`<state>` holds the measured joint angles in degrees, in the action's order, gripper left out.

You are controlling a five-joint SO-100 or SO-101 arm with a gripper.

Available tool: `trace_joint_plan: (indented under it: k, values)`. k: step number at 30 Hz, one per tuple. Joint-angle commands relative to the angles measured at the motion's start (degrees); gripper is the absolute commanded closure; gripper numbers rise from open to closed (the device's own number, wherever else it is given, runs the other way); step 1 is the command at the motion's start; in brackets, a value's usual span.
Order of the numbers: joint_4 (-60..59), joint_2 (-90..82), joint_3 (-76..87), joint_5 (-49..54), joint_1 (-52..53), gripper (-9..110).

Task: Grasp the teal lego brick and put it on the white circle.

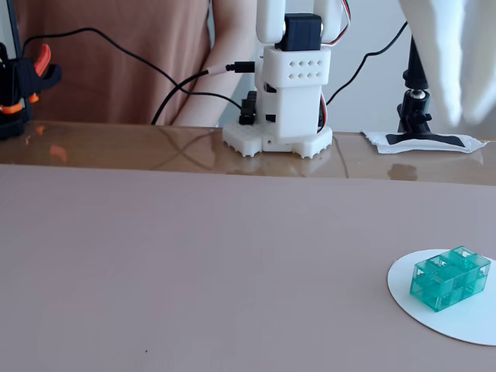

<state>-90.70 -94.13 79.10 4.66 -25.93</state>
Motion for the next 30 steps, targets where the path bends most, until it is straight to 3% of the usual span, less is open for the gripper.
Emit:
trace_joint_plan:
  k: [1,16,30]
  values:
    - [4.2,-17.1,8.6,-1.0,3.3,102]
    - [13.2,-66.1,44.1,1.9,19.3,102]
    - [13.3,-85.3,64.1,5.2,21.4,102]
